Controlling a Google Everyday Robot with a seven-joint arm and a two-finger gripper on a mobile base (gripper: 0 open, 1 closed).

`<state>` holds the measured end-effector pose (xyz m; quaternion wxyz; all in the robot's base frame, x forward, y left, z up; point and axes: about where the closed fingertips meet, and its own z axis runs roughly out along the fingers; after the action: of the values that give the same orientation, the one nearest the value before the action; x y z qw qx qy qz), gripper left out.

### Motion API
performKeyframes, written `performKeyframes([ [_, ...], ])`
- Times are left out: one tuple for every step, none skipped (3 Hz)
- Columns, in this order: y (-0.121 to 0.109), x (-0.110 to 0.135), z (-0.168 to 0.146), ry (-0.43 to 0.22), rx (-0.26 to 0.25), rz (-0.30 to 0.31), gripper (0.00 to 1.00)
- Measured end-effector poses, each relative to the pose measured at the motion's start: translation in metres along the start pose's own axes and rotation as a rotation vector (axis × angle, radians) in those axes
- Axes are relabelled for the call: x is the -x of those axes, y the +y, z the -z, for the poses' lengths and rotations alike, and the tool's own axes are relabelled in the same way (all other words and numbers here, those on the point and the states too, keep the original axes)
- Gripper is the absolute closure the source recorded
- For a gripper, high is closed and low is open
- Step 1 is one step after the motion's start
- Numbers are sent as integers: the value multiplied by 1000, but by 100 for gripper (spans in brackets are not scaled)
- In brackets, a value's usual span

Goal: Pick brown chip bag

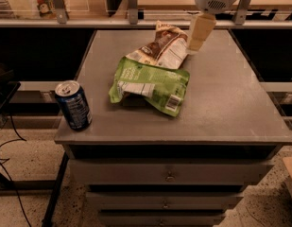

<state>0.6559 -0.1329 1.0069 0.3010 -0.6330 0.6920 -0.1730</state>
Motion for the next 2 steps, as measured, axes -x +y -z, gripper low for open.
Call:
performKeyframes([
  [-23,-12,-29,7,-34,41,0],
  [-36,-26,-64,37,-47,174,0],
])
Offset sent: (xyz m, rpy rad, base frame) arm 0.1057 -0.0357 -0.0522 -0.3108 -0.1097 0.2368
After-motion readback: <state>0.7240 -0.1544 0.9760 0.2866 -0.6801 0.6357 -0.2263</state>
